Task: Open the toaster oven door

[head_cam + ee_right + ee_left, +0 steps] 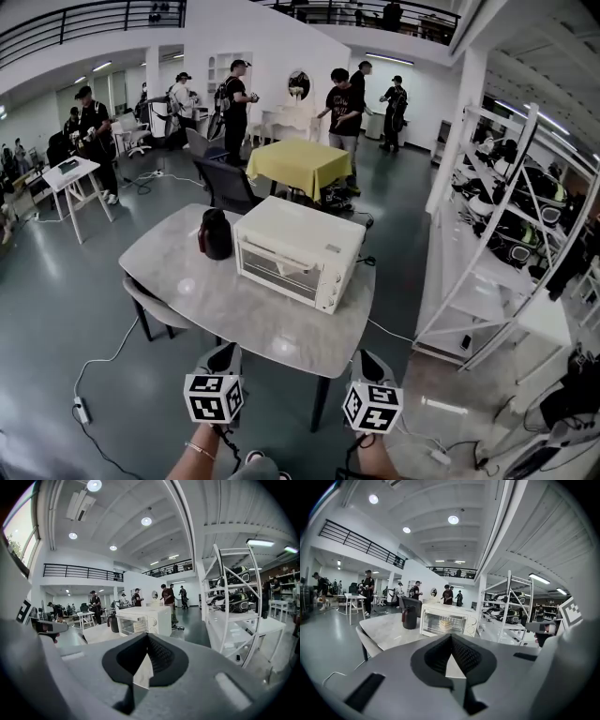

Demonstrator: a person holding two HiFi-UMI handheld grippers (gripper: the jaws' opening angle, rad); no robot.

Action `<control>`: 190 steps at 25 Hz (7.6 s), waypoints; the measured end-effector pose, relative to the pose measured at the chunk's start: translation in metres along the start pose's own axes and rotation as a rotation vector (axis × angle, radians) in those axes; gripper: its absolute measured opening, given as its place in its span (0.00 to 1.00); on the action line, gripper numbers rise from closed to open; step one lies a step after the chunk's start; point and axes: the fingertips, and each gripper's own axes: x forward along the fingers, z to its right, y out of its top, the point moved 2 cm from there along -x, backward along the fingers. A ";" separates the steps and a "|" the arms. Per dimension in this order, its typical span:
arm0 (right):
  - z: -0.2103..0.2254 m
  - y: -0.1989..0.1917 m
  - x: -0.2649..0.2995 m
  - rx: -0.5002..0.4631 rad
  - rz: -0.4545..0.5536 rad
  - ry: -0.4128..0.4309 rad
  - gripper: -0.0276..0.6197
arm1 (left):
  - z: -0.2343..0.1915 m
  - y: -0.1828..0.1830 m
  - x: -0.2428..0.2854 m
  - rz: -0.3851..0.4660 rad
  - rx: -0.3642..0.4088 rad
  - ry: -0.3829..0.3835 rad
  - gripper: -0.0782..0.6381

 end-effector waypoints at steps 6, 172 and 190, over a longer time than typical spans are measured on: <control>0.007 0.004 0.041 -0.007 -0.028 -0.006 0.05 | -0.006 0.013 0.045 -0.002 0.010 -0.021 0.12; 0.052 0.103 0.284 -0.030 -0.030 -0.194 0.05 | -0.181 0.084 0.344 -0.361 0.042 -0.081 0.25; 0.040 0.086 0.271 -0.033 -0.057 -0.153 0.05 | -0.194 0.047 0.316 -0.393 0.025 -0.024 0.23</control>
